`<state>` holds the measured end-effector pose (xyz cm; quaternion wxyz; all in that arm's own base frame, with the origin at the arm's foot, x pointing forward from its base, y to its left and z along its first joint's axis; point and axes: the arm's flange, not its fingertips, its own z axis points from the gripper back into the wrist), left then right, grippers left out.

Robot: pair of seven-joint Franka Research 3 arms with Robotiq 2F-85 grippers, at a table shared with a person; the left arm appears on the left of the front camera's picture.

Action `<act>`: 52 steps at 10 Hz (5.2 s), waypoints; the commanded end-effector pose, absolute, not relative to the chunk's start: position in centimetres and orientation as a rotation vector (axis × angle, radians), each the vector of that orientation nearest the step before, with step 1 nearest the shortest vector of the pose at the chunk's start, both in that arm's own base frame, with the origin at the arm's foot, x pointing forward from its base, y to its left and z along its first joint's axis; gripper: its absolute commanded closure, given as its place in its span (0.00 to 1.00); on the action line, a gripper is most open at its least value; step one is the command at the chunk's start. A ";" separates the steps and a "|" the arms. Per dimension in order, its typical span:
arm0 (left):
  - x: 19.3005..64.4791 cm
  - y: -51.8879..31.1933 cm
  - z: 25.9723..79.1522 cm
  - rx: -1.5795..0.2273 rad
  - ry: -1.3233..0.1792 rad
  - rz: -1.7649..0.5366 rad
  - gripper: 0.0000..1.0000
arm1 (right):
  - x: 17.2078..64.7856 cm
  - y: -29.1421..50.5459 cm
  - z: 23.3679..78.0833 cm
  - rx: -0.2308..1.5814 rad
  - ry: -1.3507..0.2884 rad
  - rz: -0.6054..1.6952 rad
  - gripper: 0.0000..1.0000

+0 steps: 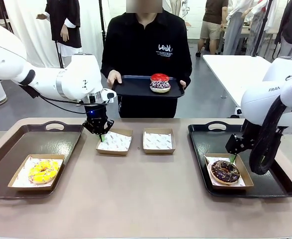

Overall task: Individually package the donuts and arrange them on the tray.
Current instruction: Place the picked Paper togo box on the Handle tray while simultaneously picking up another Paper togo box from the table with the other hand.

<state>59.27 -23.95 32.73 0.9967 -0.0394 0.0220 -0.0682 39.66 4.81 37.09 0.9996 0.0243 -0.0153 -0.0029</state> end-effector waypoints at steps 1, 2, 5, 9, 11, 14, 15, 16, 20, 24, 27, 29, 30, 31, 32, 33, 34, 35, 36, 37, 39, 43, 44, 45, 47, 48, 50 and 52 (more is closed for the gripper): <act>59.1 -24.3 34.0 -0.037 0.051 -0.109 1.00 | 36.6 3.3 37.1 0.136 -0.058 0.012 0.00; 58.8 -24.4 35.4 -0.048 0.057 -0.101 1.00 | 35.1 1.7 38.2 0.242 -0.054 0.043 0.00; 58.2 -24.4 41.5 -0.054 0.001 -0.112 1.00 | 31.0 -7.7 40.8 0.761 -0.139 0.108 0.00; 57.8 -26.0 49.0 -0.056 -0.077 -0.141 1.00 | 26.9 -19.7 40.4 1.224 -0.333 -0.010 0.00; 58.4 -27.0 50.4 -0.039 -0.090 -0.139 1.00 | 26.4 -23.6 38.9 1.319 -0.369 -0.053 0.00; 57.8 -26.2 50.6 -0.084 -0.091 -0.168 1.00 | 29.0 -25.9 38.2 1.334 -0.340 -0.159 0.00; 57.8 -26.2 50.6 -0.084 -0.091 -0.168 1.00 | 30.0 -25.7 38.5 1.317 -0.320 -0.190 0.00; 57.8 -26.2 50.6 -0.084 -0.091 -0.168 1.00 | 30.9 -25.8 39.0 1.282 -0.298 -0.183 0.00; 57.8 -26.2 50.6 -0.084 -0.091 -0.168 1.00 | 31.9 -25.8 39.1 1.276 -0.292 -0.158 0.00; 57.8 -26.2 50.6 -0.084 -0.091 -0.168 1.00 | 31.9 -25.8 39.1 1.276 -0.292 -0.158 0.00; 57.8 -26.2 50.6 -0.084 -0.091 -0.168 1.00 | 31.9 -25.8 39.1 1.276 -0.292 -0.158 0.00; 57.8 -26.2 50.6 -0.084 -0.091 -0.168 1.00 | 31.9 -25.8 39.1 1.276 -0.292 -0.158 0.00; 57.8 -26.2 50.6 -0.084 -0.091 -0.168 1.00 | 31.9 -25.8 39.1 1.276 -0.292 -0.158 0.00; 57.8 -26.2 50.6 -0.084 -0.091 -0.168 1.00 | 31.9 -25.8 39.1 1.276 -0.292 -0.158 0.00; 57.8 -26.2 50.6 -0.084 -0.091 -0.168 1.00 | 31.9 -25.8 39.1 1.276 -0.292 -0.158 0.00; 57.8 -26.2 50.6 -0.084 -0.091 -0.168 1.00 | 31.9 -25.8 39.1 1.276 -0.292 -0.158 0.00; 57.8 -26.2 50.6 -0.084 -0.091 -0.168 1.00 | 31.9 -25.8 39.1 1.276 -0.292 -0.158 0.00; 57.8 -26.2 50.6 -0.084 -0.091 -0.168 1.00 | 31.9 -25.8 39.1 1.276 -0.292 -0.158 0.00; 57.8 -26.2 50.6 -0.084 -0.091 -0.168 1.00 | 31.9 -25.8 39.1 1.276 -0.292 -0.158 0.00; 57.8 -26.2 50.6 -0.084 -0.091 -0.168 1.00 | 31.9 -25.8 39.1 1.276 -0.292 -0.158 0.00; 57.8 -26.2 50.6 -0.084 -0.091 -0.168 1.00 | 31.9 -25.8 39.1 1.276 -0.292 -0.158 0.00; 57.8 -26.2 50.6 -0.084 -0.091 -0.168 1.00 | 31.9 -25.8 39.1 1.276 -0.292 -0.158 0.00; 57.8 -26.2 50.6 -0.084 -0.091 -0.168 1.00 | 31.9 -25.8 39.1 1.276 -0.292 -0.158 0.00; 57.8 -26.2 50.6 -0.084 -0.091 -0.168 1.00 | 31.9 -25.8 39.1 1.276 -0.292 -0.158 0.00; 57.8 -26.2 50.6 -0.084 -0.091 -0.168 1.00 | 31.9 -25.8 39.1 1.276 -0.292 -0.158 0.00; 57.8 -26.2 50.6 -0.084 -0.091 -0.168 1.00 | 31.9 -25.8 39.1 1.276 -0.292 -0.158 0.00; 57.8 -26.2 50.6 -0.084 -0.091 -0.168 1.00 | 31.9 -25.8 39.1 1.276 -0.292 -0.158 0.00; 57.8 -26.2 50.6 -0.084 -0.091 -0.168 1.00 | 31.9 -25.8 39.1 1.276 -0.292 -0.158 0.00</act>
